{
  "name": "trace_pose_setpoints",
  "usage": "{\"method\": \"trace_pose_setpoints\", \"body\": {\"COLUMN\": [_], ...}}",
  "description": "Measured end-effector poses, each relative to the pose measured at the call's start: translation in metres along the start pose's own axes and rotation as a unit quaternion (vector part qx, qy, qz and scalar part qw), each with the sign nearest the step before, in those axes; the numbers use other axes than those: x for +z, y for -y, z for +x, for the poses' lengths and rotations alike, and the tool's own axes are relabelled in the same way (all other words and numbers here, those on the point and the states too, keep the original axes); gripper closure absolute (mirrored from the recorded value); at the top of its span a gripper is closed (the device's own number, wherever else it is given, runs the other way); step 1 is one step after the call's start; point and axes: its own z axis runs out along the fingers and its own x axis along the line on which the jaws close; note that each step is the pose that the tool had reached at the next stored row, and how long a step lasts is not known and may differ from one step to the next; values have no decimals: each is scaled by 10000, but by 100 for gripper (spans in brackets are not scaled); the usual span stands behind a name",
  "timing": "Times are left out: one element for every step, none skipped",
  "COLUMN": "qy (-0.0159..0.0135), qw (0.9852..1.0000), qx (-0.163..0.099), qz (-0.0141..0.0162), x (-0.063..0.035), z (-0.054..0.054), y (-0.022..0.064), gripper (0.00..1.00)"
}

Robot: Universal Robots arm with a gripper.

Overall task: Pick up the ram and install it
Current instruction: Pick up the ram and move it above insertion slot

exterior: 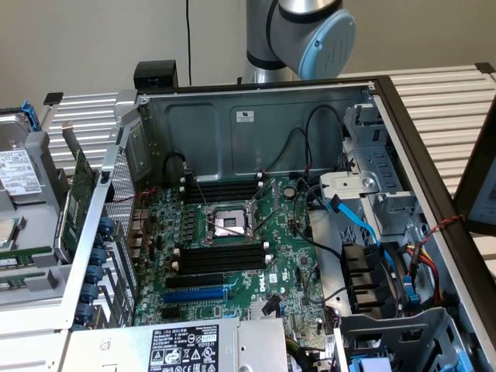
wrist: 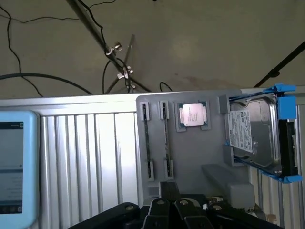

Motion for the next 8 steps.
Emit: {"method": "trace_pose_setpoints", "body": {"qy": [0,0,0,1,0,-1,-1,-1], "qw": [10000,10000,10000,10000,10000,10000,10000,10000], "qx": [0,0,-2,-3,-7,-13,-19,-24], "qz": [0,-1,0,1,0,0,1,1], "x": [0,1,4,9,14,20,28,35], "z": [0,0,0,-2,-5,-5,-6,-6], "y": [0,-1,-3,-9,-14,-20,-26,-28], "gripper": [89,89,89,89,89,89,89,89]}}
